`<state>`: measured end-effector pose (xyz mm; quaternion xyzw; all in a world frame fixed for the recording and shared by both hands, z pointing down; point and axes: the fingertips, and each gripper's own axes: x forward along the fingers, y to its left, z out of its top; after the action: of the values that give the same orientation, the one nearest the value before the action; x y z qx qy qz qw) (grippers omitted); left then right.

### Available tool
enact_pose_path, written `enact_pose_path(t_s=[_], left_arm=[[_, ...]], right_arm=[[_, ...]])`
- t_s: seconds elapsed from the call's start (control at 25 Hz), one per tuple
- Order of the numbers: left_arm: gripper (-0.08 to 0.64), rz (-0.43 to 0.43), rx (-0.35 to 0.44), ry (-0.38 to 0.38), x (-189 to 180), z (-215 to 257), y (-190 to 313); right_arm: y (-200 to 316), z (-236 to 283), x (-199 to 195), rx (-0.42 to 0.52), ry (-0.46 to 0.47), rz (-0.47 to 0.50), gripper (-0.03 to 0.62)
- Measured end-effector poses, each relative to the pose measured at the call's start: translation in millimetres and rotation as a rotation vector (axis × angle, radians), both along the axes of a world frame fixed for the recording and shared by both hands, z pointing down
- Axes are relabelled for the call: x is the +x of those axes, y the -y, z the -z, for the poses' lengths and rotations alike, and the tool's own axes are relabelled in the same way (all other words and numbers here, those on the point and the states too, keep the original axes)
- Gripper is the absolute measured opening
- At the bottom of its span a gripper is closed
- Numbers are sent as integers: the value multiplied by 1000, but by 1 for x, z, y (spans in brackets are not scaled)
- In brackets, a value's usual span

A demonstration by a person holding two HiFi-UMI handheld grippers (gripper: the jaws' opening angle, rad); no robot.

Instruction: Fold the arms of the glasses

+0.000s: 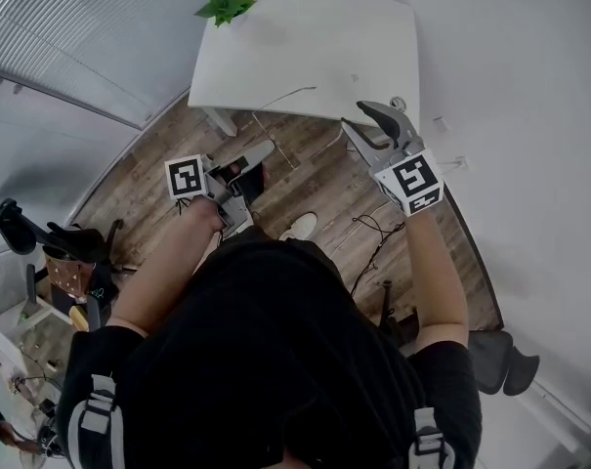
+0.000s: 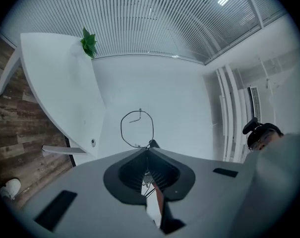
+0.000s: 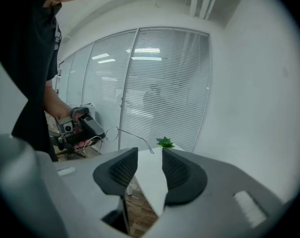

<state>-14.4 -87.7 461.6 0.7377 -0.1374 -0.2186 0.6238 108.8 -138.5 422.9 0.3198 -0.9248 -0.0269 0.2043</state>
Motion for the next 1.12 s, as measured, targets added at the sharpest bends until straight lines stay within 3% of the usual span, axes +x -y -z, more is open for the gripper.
enact_pose_path(t_s=[0.4,0.96,1.12], left_arm=[[12,-34,-4,0,1,0,-9],[12,-93,-7,-15,12,7,-33],[12,-100,-16,-27,14,8,-35]], right_arm=[[14,-16,-32,-43,-170,191,163],[5,-39,-51,-56,-278,295,161],[7,-42,-52,-46,-296,301,117]])
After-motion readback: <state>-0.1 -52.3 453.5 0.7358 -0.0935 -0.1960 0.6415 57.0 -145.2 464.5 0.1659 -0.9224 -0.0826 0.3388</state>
